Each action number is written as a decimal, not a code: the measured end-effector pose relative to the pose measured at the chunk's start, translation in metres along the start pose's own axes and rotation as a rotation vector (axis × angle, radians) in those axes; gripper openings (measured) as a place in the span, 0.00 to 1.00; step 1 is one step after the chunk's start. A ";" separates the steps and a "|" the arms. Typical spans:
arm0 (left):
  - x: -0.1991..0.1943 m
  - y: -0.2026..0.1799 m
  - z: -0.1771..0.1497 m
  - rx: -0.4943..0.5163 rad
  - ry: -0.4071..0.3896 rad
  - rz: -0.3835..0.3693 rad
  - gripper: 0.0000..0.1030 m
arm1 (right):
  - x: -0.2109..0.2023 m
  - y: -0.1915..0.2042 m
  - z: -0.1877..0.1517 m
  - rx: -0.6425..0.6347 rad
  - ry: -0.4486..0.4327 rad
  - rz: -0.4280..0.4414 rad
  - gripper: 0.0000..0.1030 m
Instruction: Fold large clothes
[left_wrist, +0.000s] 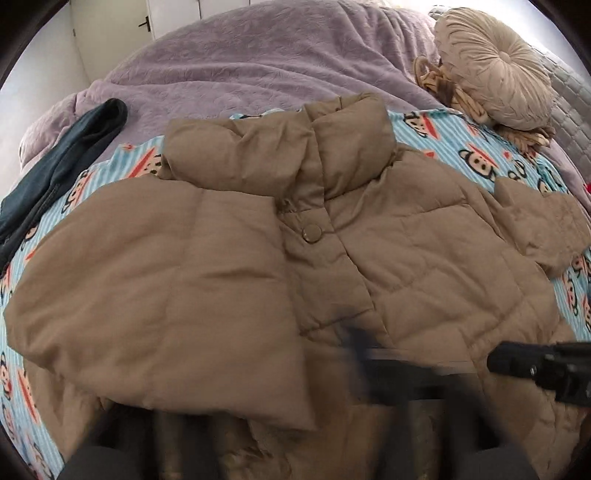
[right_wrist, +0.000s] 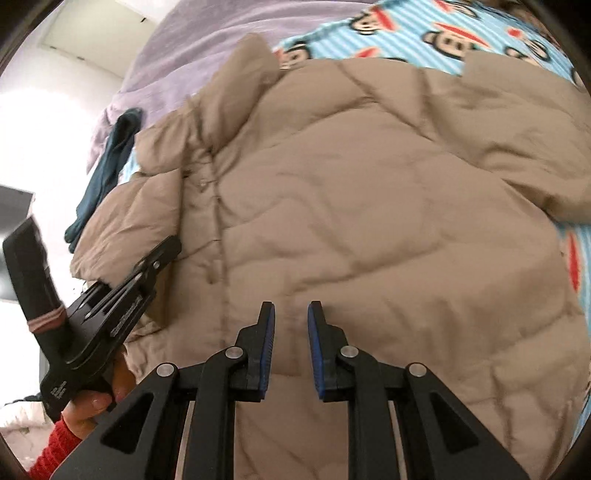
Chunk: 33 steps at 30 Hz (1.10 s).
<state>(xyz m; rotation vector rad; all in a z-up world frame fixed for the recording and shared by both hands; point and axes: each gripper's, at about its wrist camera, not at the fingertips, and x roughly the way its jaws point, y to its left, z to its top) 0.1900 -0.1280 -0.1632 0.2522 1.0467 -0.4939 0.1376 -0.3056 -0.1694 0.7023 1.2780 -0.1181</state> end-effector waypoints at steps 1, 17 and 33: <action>-0.012 0.001 -0.003 0.006 -0.045 0.024 0.99 | 0.001 -0.001 0.000 0.001 -0.002 -0.004 0.20; -0.042 0.179 -0.076 -0.436 -0.031 0.338 0.99 | -0.015 0.186 -0.041 -0.811 -0.242 -0.153 0.88; -0.055 0.221 -0.053 -0.541 -0.093 0.129 0.98 | 0.035 0.054 0.060 -0.125 -0.090 0.013 0.08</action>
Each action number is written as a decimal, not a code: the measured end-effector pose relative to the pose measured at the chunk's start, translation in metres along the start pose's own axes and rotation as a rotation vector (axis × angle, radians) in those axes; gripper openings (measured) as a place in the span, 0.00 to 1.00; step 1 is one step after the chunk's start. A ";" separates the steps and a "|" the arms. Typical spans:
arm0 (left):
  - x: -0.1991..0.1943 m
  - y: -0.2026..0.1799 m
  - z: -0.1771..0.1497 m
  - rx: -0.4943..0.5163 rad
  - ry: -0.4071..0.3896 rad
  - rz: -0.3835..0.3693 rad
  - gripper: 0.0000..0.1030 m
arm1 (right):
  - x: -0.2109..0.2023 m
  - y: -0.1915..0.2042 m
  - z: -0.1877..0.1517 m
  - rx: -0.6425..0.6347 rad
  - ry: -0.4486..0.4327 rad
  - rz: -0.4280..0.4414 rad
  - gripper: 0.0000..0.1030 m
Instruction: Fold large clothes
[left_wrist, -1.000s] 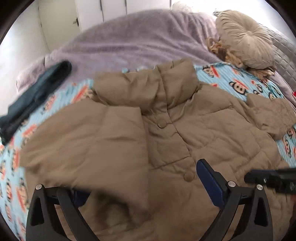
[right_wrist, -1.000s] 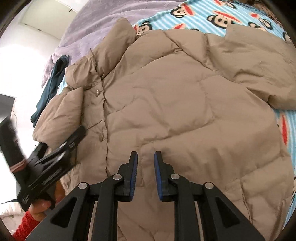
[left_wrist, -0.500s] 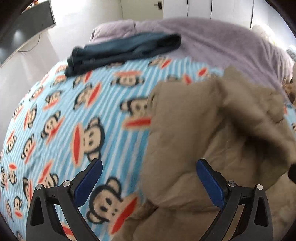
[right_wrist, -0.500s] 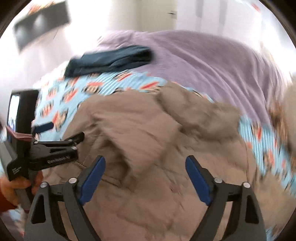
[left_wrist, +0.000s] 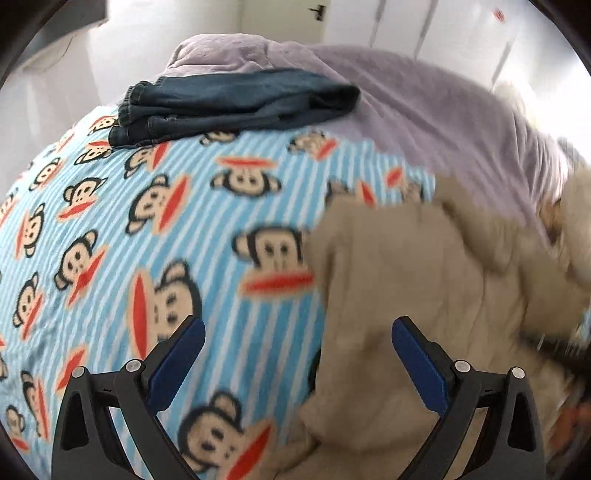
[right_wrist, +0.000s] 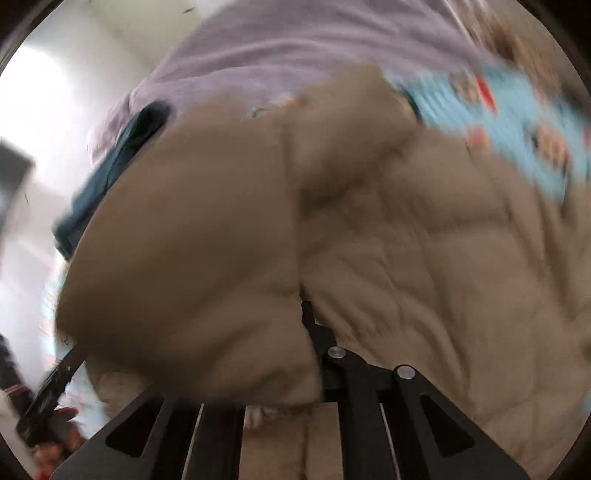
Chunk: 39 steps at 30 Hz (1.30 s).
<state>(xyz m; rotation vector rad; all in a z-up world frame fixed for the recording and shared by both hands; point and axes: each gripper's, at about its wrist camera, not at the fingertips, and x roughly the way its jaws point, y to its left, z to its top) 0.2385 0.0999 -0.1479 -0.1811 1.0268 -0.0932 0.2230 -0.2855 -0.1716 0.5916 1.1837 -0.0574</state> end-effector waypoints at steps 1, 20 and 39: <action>-0.001 -0.003 0.008 -0.001 -0.016 -0.009 0.98 | 0.001 -0.013 -0.002 0.053 0.014 0.064 0.08; 0.044 -0.023 0.021 0.114 0.025 0.227 0.75 | -0.060 -0.042 -0.012 0.092 -0.105 -0.015 0.29; -0.009 -0.036 -0.016 0.210 0.069 0.211 0.86 | -0.067 -0.067 -0.054 0.144 0.018 -0.087 0.35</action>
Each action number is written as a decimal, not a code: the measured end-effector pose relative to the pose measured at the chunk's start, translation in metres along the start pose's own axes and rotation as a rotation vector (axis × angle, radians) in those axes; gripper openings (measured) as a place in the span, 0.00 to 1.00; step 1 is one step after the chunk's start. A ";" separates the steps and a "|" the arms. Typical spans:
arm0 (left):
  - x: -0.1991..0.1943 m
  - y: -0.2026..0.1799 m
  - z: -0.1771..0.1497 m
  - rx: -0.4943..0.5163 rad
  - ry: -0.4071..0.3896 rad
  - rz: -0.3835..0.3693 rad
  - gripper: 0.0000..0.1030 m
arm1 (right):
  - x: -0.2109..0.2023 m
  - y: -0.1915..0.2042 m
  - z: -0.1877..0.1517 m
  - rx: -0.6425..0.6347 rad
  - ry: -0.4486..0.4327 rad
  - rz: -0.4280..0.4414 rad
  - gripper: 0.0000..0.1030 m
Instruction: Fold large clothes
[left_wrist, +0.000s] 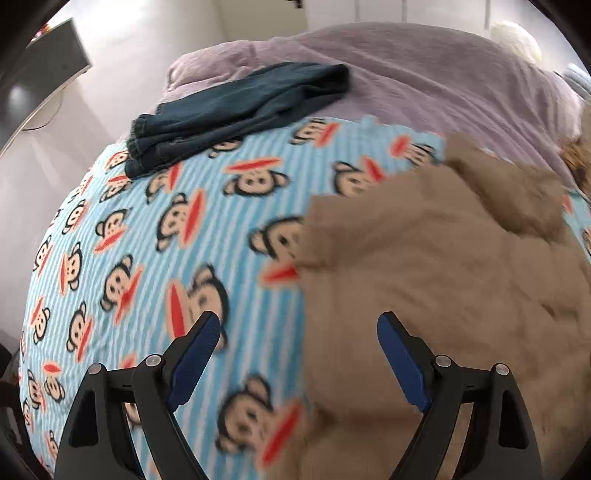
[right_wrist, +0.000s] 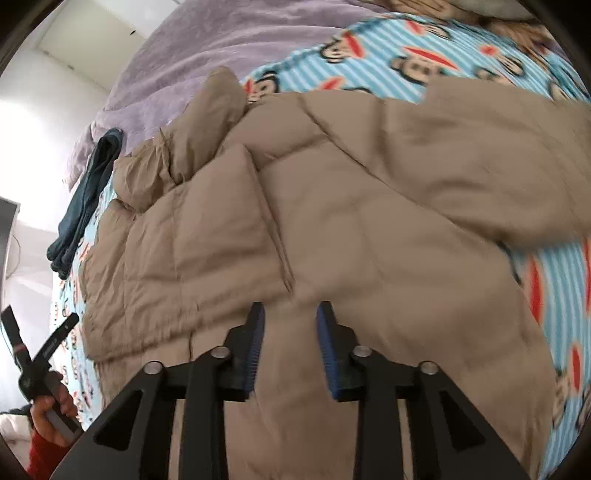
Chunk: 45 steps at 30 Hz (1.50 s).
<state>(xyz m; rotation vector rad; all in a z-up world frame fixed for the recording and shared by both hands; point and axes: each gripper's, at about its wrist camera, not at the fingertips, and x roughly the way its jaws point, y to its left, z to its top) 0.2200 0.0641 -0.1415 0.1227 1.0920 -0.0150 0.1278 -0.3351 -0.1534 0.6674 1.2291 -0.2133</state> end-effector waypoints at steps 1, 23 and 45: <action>-0.006 -0.005 -0.006 0.011 0.009 -0.018 0.86 | -0.006 -0.004 -0.006 0.018 0.005 0.006 0.35; -0.090 -0.111 -0.086 0.213 0.078 -0.270 1.00 | -0.092 -0.028 -0.102 0.185 -0.040 0.068 0.77; -0.084 -0.271 -0.072 0.190 0.112 -0.153 1.00 | -0.107 -0.248 0.012 0.393 -0.133 0.116 1.00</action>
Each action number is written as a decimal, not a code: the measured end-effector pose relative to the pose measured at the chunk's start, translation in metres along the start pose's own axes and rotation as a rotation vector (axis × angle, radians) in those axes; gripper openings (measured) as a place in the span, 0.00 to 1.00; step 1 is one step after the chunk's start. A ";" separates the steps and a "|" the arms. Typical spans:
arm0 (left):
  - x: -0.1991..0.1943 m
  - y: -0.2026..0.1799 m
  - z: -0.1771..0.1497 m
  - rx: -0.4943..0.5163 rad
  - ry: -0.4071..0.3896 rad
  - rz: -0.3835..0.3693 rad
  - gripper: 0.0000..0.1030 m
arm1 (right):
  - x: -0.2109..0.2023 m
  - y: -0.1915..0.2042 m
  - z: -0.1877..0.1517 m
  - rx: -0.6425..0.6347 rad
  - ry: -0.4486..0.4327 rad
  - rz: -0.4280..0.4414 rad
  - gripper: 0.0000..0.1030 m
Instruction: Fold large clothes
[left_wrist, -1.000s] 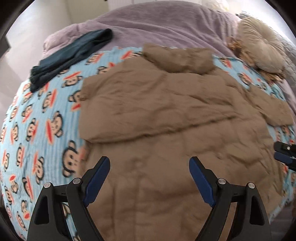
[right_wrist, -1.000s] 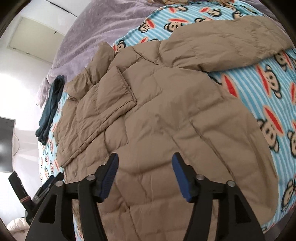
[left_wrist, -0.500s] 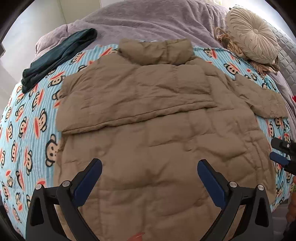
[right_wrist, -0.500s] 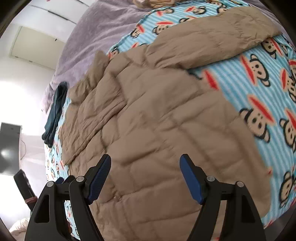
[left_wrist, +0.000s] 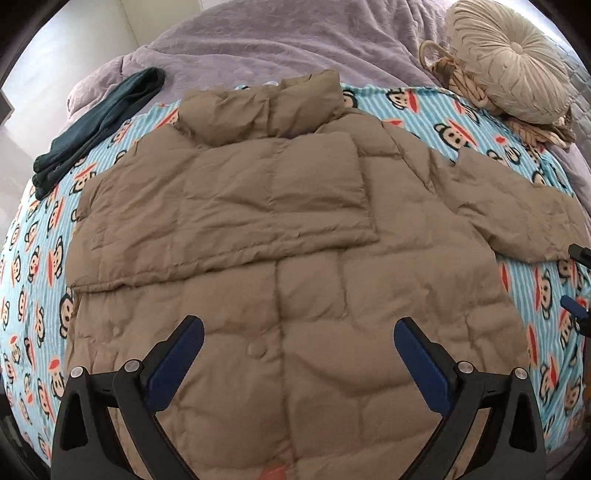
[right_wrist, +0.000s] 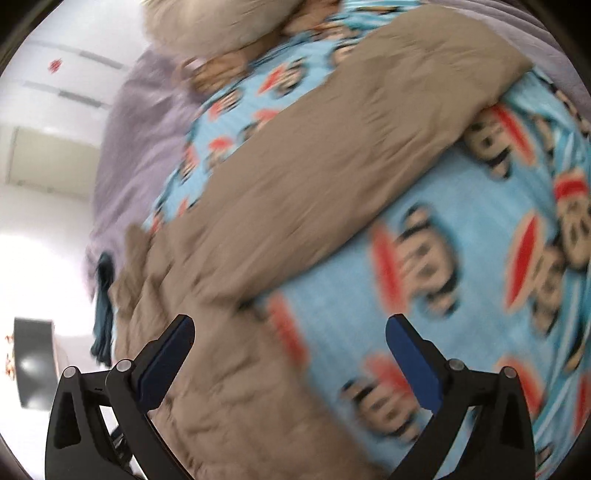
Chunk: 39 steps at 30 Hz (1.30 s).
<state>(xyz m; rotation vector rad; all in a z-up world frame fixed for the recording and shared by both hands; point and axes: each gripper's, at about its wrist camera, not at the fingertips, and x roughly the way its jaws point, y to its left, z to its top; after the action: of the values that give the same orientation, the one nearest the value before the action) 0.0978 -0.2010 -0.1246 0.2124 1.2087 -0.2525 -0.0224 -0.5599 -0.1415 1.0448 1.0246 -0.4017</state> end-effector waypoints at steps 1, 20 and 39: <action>0.002 -0.004 0.004 0.003 0.000 0.003 1.00 | 0.001 -0.009 0.011 0.027 -0.003 0.000 1.00; 0.027 -0.051 0.040 0.066 0.031 0.051 1.00 | 0.047 -0.090 0.131 0.453 -0.107 0.403 0.99; 0.029 -0.007 0.055 0.011 0.013 0.025 1.00 | 0.027 0.053 0.138 0.068 -0.092 0.447 0.09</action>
<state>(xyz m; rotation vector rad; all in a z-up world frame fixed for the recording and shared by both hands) 0.1549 -0.2260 -0.1334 0.2387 1.2173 -0.2363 0.0979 -0.6481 -0.1198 1.2670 0.6730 -0.1180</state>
